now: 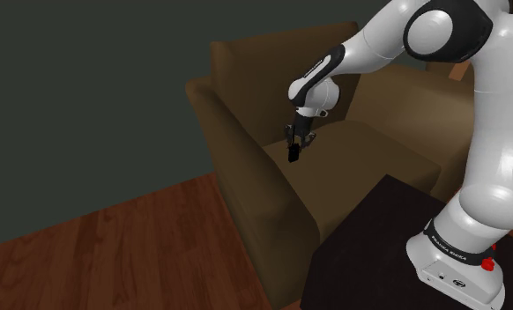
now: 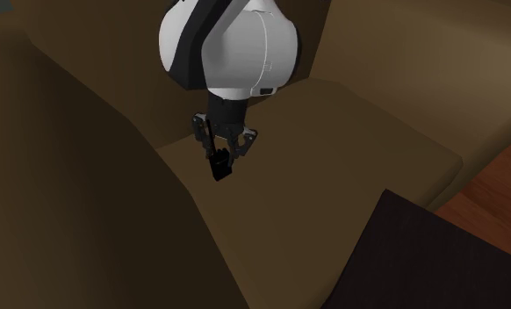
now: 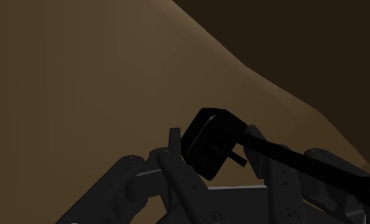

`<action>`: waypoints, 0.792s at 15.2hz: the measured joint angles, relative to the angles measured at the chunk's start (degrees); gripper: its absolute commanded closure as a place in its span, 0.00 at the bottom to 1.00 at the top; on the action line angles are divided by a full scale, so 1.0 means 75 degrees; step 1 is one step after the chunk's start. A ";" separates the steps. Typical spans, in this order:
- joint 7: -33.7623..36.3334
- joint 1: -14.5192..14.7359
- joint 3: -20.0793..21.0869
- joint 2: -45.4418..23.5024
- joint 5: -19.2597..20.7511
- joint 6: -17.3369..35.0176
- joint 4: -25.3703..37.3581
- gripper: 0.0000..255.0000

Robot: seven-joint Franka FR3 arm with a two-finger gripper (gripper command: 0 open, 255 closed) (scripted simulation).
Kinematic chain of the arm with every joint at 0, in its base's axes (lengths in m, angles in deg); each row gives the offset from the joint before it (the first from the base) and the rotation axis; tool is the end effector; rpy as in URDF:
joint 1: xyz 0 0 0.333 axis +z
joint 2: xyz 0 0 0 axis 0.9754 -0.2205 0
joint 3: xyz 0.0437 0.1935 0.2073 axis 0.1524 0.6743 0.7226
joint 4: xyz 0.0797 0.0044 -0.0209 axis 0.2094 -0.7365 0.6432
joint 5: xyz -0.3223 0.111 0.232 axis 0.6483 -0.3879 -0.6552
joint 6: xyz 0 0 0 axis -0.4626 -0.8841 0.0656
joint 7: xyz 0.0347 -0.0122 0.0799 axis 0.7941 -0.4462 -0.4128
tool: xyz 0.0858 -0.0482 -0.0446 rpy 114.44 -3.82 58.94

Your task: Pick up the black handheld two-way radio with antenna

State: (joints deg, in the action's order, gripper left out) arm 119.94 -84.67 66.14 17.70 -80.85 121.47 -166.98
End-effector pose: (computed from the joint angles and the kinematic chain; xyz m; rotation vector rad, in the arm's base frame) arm 0.5833 -0.0976 0.1703 -2.3676 1.6304 0.2039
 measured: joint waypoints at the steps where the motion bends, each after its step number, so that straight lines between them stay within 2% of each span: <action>1: 0.0000 0.0000 0.0000 0.0001 0.0000 0.0002 -0.0001 1.00; 12: 0.0351 0.0066 -0.0131 0.0669 0.0292 -0.0649 0.0021 1.00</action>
State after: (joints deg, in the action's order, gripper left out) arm 122.58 -84.17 65.16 22.72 -78.66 116.61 -166.83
